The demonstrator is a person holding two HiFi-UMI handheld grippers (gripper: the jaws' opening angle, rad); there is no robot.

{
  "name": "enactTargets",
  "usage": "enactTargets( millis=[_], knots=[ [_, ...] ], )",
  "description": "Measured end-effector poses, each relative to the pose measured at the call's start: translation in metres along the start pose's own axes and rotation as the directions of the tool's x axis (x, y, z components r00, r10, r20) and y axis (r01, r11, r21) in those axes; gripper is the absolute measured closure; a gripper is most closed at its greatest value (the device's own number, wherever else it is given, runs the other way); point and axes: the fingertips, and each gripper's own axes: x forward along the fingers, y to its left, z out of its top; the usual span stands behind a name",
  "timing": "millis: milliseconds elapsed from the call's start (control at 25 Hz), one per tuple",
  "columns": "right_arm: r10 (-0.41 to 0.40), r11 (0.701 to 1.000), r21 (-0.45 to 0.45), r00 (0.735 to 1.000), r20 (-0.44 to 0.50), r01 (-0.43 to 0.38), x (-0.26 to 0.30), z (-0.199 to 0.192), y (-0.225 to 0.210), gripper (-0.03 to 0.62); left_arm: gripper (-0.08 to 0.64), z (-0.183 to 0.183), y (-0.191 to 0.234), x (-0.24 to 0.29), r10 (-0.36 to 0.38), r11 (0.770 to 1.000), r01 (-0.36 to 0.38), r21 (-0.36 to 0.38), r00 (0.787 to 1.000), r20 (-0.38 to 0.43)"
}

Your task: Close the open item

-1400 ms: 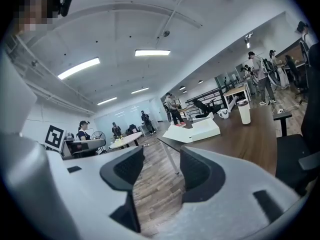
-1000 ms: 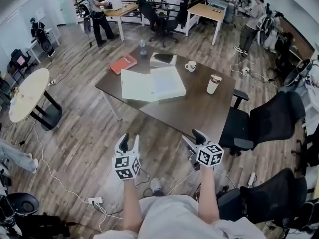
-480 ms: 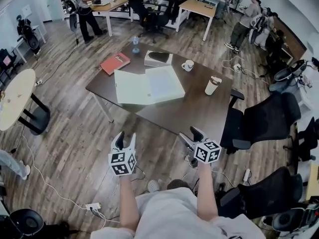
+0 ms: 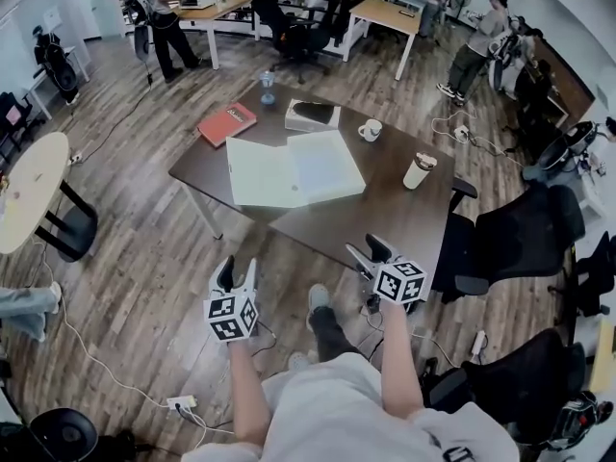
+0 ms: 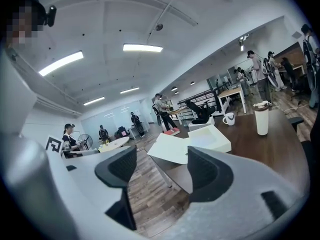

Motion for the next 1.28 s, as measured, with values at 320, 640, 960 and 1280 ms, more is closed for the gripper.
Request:
enactTargets(
  millis=[320,640,960,1280],
  knots=[
    [0.082,0.996,-0.028,0.997,-0.009,-0.082,0.063,0.017,0.003,0.27,0.351,0.025,0.04,0.023,0.065,0.998,-0.065,-0.004,0.997,0.041],
    [0.074,0.997,-0.013,0.997,0.028,-0.074,0.108,0.057,-0.047,0.272,0.351,0.057,0.048,0.083,0.084,0.996,-0.085,0.016,0.995,0.063],
    [0.039,0.999,-0.033,0.999,-0.004,-0.039,0.153,0.088,-0.113,0.271,0.351,0.085,0.03,0.166,0.075,0.997,-0.077,0.032,0.996,0.046],
    [-0.035,0.998,-0.05,0.997,-0.073,0.031,0.194,0.09,-0.186,0.271,0.351,0.095,0.035,0.228,0.12,0.992,-0.121,0.022,0.992,0.034]
  ],
)
